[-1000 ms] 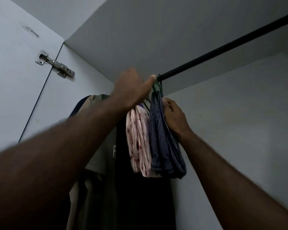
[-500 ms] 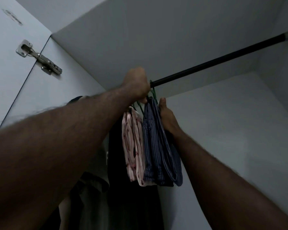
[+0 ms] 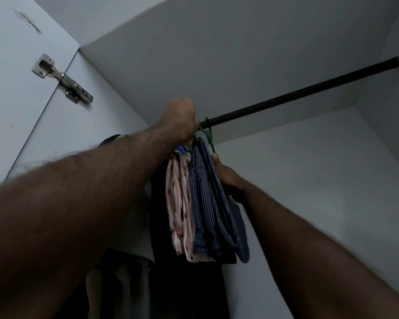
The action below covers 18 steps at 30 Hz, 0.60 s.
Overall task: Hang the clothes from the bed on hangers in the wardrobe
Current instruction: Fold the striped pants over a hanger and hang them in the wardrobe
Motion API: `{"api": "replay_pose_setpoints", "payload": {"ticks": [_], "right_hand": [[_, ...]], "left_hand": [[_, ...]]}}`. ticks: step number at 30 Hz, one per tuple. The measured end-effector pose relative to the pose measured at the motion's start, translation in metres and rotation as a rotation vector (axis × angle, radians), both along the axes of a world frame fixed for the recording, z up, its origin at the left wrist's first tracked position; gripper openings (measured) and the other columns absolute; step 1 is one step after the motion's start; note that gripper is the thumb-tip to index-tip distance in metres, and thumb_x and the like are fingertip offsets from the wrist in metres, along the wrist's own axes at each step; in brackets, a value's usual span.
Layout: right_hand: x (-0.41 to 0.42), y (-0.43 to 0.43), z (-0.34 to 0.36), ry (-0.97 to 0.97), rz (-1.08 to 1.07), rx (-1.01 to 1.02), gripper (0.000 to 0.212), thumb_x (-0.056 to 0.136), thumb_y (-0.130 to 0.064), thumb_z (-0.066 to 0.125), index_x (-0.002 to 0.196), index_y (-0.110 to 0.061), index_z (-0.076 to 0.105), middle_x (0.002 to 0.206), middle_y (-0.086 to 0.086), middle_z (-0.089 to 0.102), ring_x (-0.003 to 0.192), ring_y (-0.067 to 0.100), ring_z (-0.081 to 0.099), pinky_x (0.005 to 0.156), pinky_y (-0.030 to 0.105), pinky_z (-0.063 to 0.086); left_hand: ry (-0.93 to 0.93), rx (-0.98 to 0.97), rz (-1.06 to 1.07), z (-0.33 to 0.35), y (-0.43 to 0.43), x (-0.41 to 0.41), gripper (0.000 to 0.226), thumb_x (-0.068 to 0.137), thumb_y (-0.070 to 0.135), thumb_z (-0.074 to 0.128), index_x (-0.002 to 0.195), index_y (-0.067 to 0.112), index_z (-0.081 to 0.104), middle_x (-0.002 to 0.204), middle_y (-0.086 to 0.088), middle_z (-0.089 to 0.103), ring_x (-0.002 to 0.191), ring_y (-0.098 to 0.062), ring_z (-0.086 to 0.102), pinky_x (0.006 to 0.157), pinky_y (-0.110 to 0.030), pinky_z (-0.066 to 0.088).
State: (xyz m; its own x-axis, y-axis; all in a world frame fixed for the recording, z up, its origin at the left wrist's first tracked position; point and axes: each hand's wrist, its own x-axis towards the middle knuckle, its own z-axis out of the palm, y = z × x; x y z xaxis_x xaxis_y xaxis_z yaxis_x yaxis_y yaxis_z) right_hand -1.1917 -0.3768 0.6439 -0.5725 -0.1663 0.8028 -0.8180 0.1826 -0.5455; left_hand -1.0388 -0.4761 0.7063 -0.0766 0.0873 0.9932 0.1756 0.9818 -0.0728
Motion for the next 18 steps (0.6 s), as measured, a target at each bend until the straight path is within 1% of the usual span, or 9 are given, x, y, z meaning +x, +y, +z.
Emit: {"api": "replay_pose_setpoints", "payload": {"ticks": [2, 4, 5, 7, 8, 11, 13, 15, 18], "right_hand": [[0.006, -0.002, -0.001, -0.017, 0.045, -0.003, 0.083, 0.095, -0.070, 0.019, 0.146, -0.009, 0.043, 0.148, 0.019, 0.044, 0.131, 0.031, 0.047, 0.112, 0.043, 0.038], [0.012, -0.006, -0.004, 0.005, 0.067, 0.015, 0.080, 0.095, -0.069, 0.020, 0.145, -0.011, 0.045, 0.147, 0.016, 0.046, 0.131, 0.030, 0.048, 0.112, 0.043, 0.038], [0.014, -0.006, -0.005, 0.037, 0.066, 0.034, 0.079, 0.096, -0.069, 0.020, 0.145, -0.013, 0.045, 0.148, 0.015, 0.046, 0.131, 0.028, 0.048, 0.112, 0.044, 0.038], [0.018, -0.004, -0.012, 0.095, 0.068, 0.055, 0.076, 0.097, -0.068, 0.022, 0.145, -0.014, 0.046, 0.147, 0.012, 0.047, 0.131, 0.026, 0.048, 0.114, 0.045, 0.036], [0.019, -0.003, -0.018, 0.112, 0.066, 0.062, 0.078, 0.095, -0.070, 0.023, 0.144, -0.014, 0.047, 0.146, 0.011, 0.049, 0.131, 0.025, 0.048, 0.113, 0.046, 0.036], [0.025, 0.002, -0.043, 0.098, 0.018, 0.097, 0.093, 0.082, -0.083, 0.025, 0.144, -0.016, 0.045, 0.144, 0.009, 0.051, 0.129, 0.024, 0.050, 0.112, 0.047, 0.037], [0.030, 0.003, -0.066, 0.090, 0.017, 0.108, 0.079, 0.092, -0.072, 0.027, 0.145, -0.015, 0.043, 0.145, 0.009, 0.050, 0.130, 0.025, 0.048, 0.113, 0.047, 0.035], [0.036, 0.004, -0.091, 0.079, 0.003, 0.106, 0.064, 0.100, -0.059, 0.028, 0.144, -0.015, 0.042, 0.145, 0.009, 0.049, 0.131, 0.025, 0.047, 0.113, 0.043, 0.034], [0.051, 0.007, -0.128, 0.074, -0.016, 0.101, 0.056, 0.102, -0.054, 0.032, 0.143, -0.018, 0.043, 0.142, 0.008, 0.051, 0.129, 0.024, 0.049, 0.110, 0.041, 0.037]], "left_hand": [[-0.019, 0.000, -0.007, -0.002, -0.006, 0.000, 0.026, 0.095, 0.011, 0.054, 0.076, -0.004, 0.063, 0.066, -0.013, 0.065, 0.067, -0.026, 0.069, 0.068, -0.037, 0.058], [-0.038, 0.027, -0.020, -0.003, -0.013, -0.001, 0.024, 0.096, 0.013, 0.053, 0.085, -0.005, 0.065, 0.077, -0.018, 0.068, 0.076, -0.029, 0.070, 0.072, -0.040, 0.059], [-0.044, 0.041, -0.020, -0.003, -0.016, -0.001, 0.024, 0.096, 0.014, 0.053, 0.085, -0.005, 0.064, 0.077, -0.017, 0.067, 0.074, -0.027, 0.069, 0.068, -0.038, 0.059], [-0.070, 0.070, -0.045, -0.006, -0.020, -0.002, 0.027, 0.097, 0.016, 0.051, 0.080, -0.002, 0.060, 0.069, -0.013, 0.064, 0.057, -0.019, 0.067, 0.050, -0.028, 0.053], [-0.072, 0.074, -0.051, -0.010, -0.021, -0.001, 0.028, 0.098, 0.018, 0.050, 0.079, -0.001, 0.058, 0.069, -0.012, 0.063, 0.053, -0.018, 0.064, 0.047, -0.026, 0.050], [0.004, 0.039, 0.027, -0.026, -0.020, 0.002, 0.029, 0.096, 0.027, 0.051, 0.078, 0.003, 0.051, 0.075, -0.013, 0.054, 0.068, -0.028, 0.056, 0.061, -0.034, 0.041], [0.013, 0.026, 0.042, -0.045, -0.019, 0.005, 0.033, 0.094, 0.027, 0.053, 0.069, 0.006, 0.048, 0.064, -0.009, 0.048, 0.062, -0.027, 0.051, 0.062, -0.035, 0.040], [-0.011, 0.016, 0.016, -0.066, -0.020, 0.006, 0.036, 0.092, 0.026, 0.053, 0.062, 0.009, 0.046, 0.056, -0.004, 0.046, 0.052, -0.019, 0.046, 0.060, -0.035, 0.045], [-0.086, -0.002, 0.045, -0.105, -0.018, 0.008, 0.031, 0.090, 0.029, 0.053, 0.069, 0.007, 0.056, 0.067, -0.008, 0.057, 0.057, -0.022, 0.050, 0.060, -0.032, 0.043]]}}
